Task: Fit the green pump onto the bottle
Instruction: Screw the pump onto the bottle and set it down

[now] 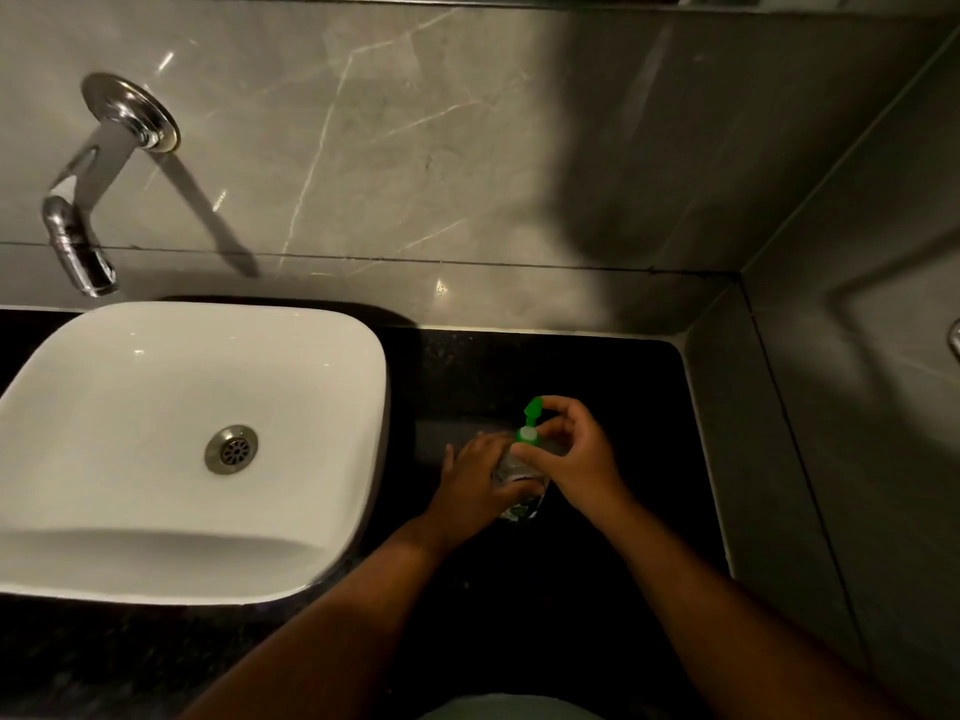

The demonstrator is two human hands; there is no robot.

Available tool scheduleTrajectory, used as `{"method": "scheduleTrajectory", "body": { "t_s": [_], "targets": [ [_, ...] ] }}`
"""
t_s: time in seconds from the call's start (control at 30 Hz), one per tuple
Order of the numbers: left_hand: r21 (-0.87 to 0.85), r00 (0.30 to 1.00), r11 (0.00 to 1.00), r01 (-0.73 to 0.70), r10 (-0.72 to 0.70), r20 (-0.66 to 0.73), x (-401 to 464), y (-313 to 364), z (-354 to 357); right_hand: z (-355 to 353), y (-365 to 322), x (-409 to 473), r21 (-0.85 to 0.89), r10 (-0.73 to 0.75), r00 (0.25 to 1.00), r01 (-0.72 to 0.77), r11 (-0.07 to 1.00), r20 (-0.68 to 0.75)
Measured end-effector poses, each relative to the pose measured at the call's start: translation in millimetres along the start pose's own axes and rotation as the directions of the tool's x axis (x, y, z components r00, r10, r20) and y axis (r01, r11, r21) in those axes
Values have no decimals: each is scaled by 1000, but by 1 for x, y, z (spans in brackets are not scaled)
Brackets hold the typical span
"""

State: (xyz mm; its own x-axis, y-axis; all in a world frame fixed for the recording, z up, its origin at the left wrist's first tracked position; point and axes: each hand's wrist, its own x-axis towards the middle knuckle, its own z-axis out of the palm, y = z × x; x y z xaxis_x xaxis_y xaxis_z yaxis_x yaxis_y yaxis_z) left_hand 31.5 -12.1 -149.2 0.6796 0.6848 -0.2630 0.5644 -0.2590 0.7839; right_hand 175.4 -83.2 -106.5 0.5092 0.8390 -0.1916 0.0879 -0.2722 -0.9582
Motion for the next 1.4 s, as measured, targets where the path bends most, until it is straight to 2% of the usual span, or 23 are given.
{"method": "scheduleTrajectory", "body": {
  "t_s": [0.1, 0.2, 0.4, 0.53, 0.63, 0.87, 1.03, 1.2, 1.4],
  "targets": [
    [-25, 1000, 1000, -12, 12, 12, 0, 0, 0, 3, 0, -1, 9, -6, 1000, 6, 1000, 29],
    [34, 1000, 999, -12, 11, 15, 1, 2, -1, 1, 3, -1, 64, 7, 998, -11, 998, 63],
    [9, 999, 1000, -6, 6, 48, -4, 10, -3, 11, -3, 1, -27, -10, 998, 8, 1000, -65],
    [-13, 1000, 1000, 20, -20, 3, -4, 5, -4, 9, 3, -5, 83, 27, 999, -30, 996, 29],
    [8, 999, 1000, 26, -25, -27, -2, 2, -3, 4, 6, -8, 104, 31, 999, -33, 994, 25],
    [-10, 1000, 1000, 18, -18, -6, -3, 6, -4, 9, 3, -4, -5, -14, 1000, 14, 1000, -28],
    [60, 999, 998, 33, -34, 12, -2, 11, -7, 7, 5, -6, 112, 28, 999, -32, 993, 35],
    [15, 1000, 1000, 14, -15, 28, -6, 11, -8, 10, 8, -4, 4, -50, 997, 51, 999, -52],
    [26, 1000, 1000, 15, -15, 5, -8, 12, -7, 7, 11, -5, 119, 26, 997, -34, 992, 68]
  ]
}}
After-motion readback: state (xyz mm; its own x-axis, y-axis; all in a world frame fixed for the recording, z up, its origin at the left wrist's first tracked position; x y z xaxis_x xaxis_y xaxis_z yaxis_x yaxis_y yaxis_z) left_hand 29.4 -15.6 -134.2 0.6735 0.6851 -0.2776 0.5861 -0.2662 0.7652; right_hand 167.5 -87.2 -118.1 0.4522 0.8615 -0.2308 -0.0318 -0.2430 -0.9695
